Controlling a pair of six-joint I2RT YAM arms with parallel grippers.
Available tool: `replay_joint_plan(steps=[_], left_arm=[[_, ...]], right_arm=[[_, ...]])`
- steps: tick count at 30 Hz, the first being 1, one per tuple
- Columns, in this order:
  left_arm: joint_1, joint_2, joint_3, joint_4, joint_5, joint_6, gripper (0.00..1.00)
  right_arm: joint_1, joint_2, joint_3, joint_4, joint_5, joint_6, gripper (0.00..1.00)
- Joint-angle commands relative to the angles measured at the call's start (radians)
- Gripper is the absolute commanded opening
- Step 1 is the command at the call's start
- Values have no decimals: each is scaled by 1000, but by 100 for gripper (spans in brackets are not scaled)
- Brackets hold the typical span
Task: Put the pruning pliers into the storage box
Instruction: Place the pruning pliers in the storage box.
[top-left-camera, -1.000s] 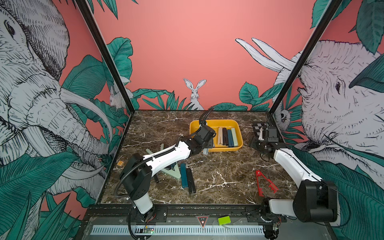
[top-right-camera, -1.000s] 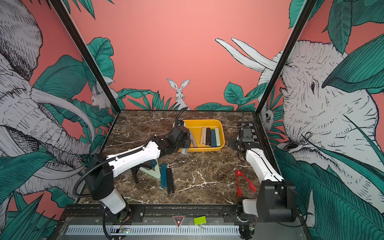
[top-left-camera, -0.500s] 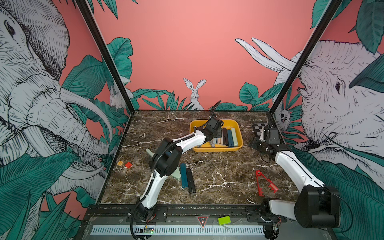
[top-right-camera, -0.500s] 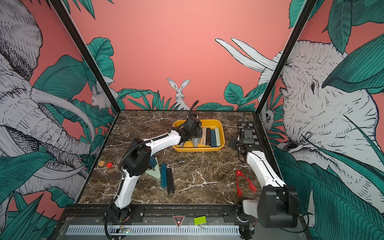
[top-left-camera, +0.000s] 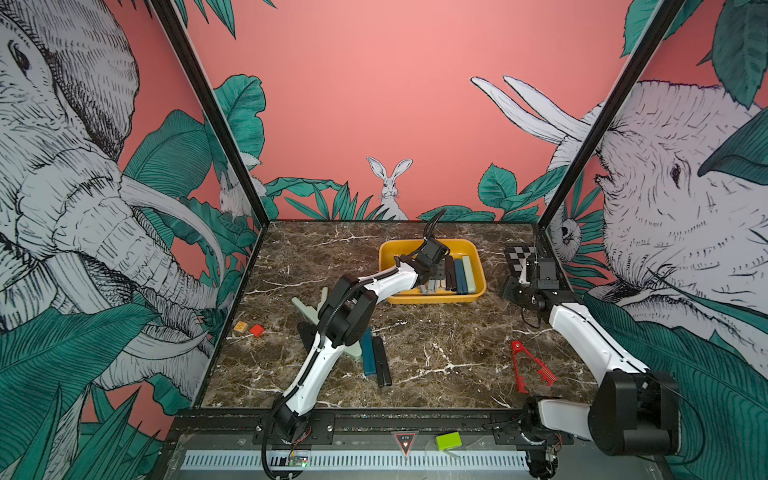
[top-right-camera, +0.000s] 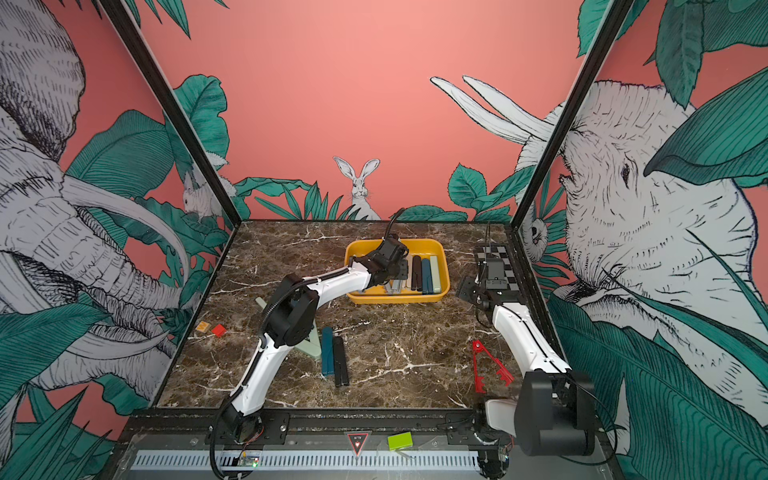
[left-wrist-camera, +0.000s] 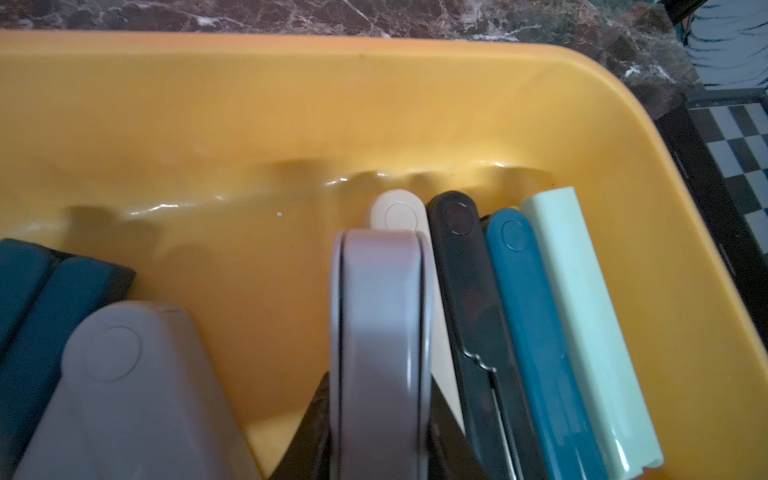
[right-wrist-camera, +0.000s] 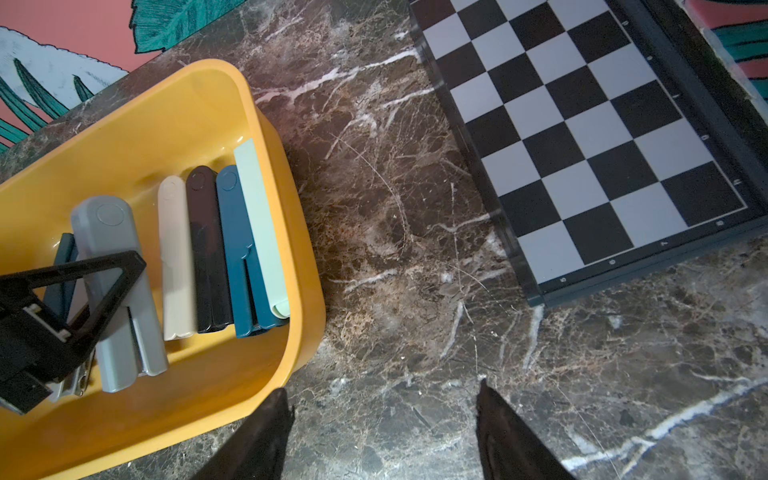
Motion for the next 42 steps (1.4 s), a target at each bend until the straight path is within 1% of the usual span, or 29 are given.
replay_joint_plan(steps=[1, 8, 16, 21, 26, 31, 34, 37, 39, 42], left_arm=[[11, -27, 12, -16, -37, -2, 10], [24, -57, -41, -1, -58, -7, 10], [35, -13, -9, -31, -58, -9, 10], [35, 50, 85, -57, -34, -5, 11], [34, 124, 192, -95, -8, -29, 12], [34, 150, 228, -131, -17, -38, 14], [35, 154, 230, -137, -17, -39, 18], [35, 171, 256, -150, 2, -43, 24], [35, 183, 279, -166, 14, -47, 31], [34, 189, 297, -184, 21, -44, 35]], right_arm=[[-10, -22, -5, -9, 10, -20, 69], [-14, -5, -7, -5, -4, -19, 69], [-17, -2, 13, -18, 1, -27, 69], [-20, -3, 12, -22, 2, -30, 69], [-21, -7, 13, -30, 1, -35, 69], [-27, -11, 10, -39, 1, -42, 69], [-31, -15, 4, -32, -4, -38, 70], [-32, -11, 0, -26, -9, -33, 70], [-33, -8, 1, -25, -13, -32, 70], [-32, -12, 0, -27, -12, -32, 70]])
